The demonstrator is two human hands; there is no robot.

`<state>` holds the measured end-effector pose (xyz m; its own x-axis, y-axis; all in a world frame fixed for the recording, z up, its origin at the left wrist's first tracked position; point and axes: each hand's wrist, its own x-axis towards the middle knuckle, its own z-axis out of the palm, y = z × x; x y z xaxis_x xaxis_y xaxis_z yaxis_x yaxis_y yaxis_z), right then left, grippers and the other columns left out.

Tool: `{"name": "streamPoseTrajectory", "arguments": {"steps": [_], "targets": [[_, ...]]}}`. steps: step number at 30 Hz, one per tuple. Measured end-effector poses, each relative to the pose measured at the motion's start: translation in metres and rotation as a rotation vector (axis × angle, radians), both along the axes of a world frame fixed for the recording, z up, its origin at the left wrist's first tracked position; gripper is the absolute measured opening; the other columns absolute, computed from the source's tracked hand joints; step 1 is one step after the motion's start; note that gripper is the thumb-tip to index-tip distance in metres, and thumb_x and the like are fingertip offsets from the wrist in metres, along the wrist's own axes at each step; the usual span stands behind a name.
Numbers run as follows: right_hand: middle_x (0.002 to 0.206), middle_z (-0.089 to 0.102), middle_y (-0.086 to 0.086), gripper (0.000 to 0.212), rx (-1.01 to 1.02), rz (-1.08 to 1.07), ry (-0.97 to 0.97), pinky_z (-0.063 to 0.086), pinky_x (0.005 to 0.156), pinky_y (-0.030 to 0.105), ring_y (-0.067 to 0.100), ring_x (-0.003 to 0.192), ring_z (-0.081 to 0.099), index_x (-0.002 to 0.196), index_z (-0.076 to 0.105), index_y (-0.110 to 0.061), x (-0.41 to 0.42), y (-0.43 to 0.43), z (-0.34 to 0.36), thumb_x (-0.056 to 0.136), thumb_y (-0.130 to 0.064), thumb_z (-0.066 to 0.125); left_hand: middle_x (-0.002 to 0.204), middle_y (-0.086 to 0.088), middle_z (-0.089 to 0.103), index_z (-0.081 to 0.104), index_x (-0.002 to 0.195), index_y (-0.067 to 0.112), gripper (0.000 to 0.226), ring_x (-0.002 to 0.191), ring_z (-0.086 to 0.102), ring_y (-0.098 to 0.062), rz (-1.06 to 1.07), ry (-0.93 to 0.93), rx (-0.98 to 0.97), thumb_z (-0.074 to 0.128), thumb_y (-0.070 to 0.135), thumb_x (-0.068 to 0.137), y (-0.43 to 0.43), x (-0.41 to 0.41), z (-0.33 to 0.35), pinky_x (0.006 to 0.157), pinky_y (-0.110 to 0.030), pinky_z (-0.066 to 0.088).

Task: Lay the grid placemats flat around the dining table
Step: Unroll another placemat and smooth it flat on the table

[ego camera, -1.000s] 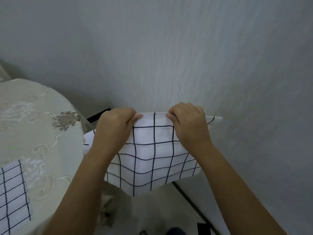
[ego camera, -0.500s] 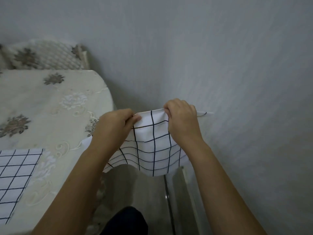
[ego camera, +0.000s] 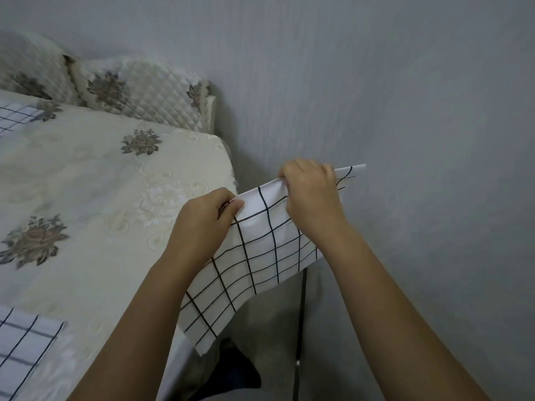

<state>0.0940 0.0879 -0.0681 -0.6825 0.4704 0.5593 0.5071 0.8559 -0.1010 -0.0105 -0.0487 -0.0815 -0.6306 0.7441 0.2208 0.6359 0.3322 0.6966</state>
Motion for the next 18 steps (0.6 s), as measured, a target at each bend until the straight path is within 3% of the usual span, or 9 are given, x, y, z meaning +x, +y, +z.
{"name": "streamPoseTrajectory", "arguments": {"steps": [6,9,11,13,18], "targets": [[0.069,0.056,0.007,0.030,-0.023,0.165,-0.055,0.026,0.076,0.032,0.030,0.066,0.056,0.071,0.059,-0.008,-0.099,0.057,-0.016,0.054,0.015,0.063,0.063,0.008,0.051,0.060,0.089,0.015,0.013,0.063,0.049,-0.013,0.117,-0.098,-0.109,0.057,0.027,0.089,0.043,-0.071,-0.011,0.055,-0.021,0.034],[0.074,0.057,0.009,0.029,-0.040,0.268,-0.130,0.036,0.092,0.047,0.031,0.070,0.056,0.074,0.060,-0.008,-0.148,0.078,-0.026,0.058,0.016,0.065,0.065,0.008,0.050,0.055,0.083,0.019,0.012,0.062,0.046,-0.004,0.207,-0.185,-0.122,0.060,0.029,0.088,0.056,-0.102,-0.023,0.053,-0.019,0.031],[0.086,0.057,0.012,0.024,-0.079,0.331,-0.239,0.029,0.102,0.057,0.033,0.084,0.055,0.083,0.061,-0.006,-0.186,0.091,-0.034,0.068,0.014,0.059,0.067,0.005,0.051,0.053,0.081,0.019,0.014,0.061,0.044,-0.004,0.277,-0.224,-0.141,0.057,0.029,0.089,0.064,-0.126,-0.035,0.052,-0.018,0.029],[0.095,0.055,0.012,0.023,-0.073,0.428,-0.322,0.018,0.109,0.057,0.032,0.094,0.052,0.090,0.061,-0.006,-0.227,0.102,-0.044,0.076,0.011,0.054,0.064,0.005,0.047,0.050,0.077,0.020,0.017,0.058,0.042,-0.004,0.355,-0.266,-0.158,0.054,0.029,0.091,0.069,-0.149,-0.047,0.049,-0.018,0.026],[0.108,0.051,0.011,0.024,-0.073,0.675,-0.449,0.009,0.112,0.055,0.030,0.106,0.046,0.102,0.059,-0.008,-0.333,0.114,-0.070,0.085,0.005,0.048,0.061,0.006,0.040,0.037,0.064,0.026,0.033,0.056,0.038,-0.005,0.599,-0.363,-0.179,0.049,0.025,0.094,0.084,-0.205,-0.070,0.047,-0.018,0.026]]}}
